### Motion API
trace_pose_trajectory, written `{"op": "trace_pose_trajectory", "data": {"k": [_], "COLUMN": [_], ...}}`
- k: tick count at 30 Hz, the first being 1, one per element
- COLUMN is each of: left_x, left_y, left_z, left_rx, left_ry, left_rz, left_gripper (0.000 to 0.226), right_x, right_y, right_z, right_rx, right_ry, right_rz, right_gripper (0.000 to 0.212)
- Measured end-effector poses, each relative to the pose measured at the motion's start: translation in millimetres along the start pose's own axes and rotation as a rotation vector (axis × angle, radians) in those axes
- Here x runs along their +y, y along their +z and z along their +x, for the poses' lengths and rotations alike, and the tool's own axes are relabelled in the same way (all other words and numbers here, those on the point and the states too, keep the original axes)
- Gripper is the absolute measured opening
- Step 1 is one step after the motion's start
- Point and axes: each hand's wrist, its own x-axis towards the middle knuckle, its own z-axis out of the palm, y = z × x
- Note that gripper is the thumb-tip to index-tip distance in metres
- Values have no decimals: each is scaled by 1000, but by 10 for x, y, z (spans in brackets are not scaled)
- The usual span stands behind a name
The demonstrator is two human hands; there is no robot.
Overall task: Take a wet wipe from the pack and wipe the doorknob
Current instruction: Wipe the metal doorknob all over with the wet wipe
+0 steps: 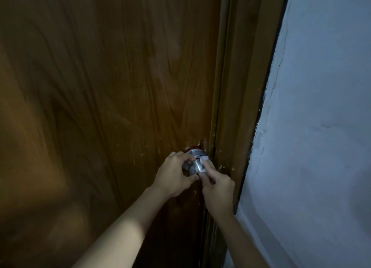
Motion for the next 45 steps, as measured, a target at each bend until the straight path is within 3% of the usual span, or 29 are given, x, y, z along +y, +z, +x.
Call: {"op": "trace_pose_trajectory", "data": {"k": [4,7,10,15,18,22,28,32,34,37,39,42,45], "left_x": [19,43,45,102,191,237,64,48,88,145,143,27,-121], "left_y": [4,19,67,159,153,152,131,46,8,120,268,415,494], "left_z": [-19,-57,-162,-556,-699,-740,-673,-505,-400,-278,-260,-296,-473], "left_rx": [16,39,114,324,180,107,225,474,566,433,315,366,411], "left_ry": [8,7,10,-165,-234,-196,-189,-236,-200,-16,111,185,87], "left_rz": [2,-18,-47,-433,-711,-833,-665,-586,-558,-372,-180,-107,-182], "left_gripper": [50,50,47,28,18,22,13,12,16,27,34,38,37], "right_x": [112,103,9,-81,-120,-225,-229,-193,-174,-141,-124,-110,-95], "right_y": [3,4,-61,-225,-215,-183,-249,-274,-255,-157,-117,-130,-149], "right_z": [28,-93,-150,-276,-384,-432,-328,-190,-108,-46,-60,-61,-31], "right_rx": [-155,-37,-30,-14,-46,-186,-441,-124,-75,-261,-298,-291,-302], "right_ry": [129,340,510,304,200,198,185,122,98,127,114,146,203], "right_rz": [67,347,597,354,248,323,379,216,78,-24,-40,-33,-24], "right_gripper": [38,14,11,5,11,29,49,44,47,61,64,65,68]}}
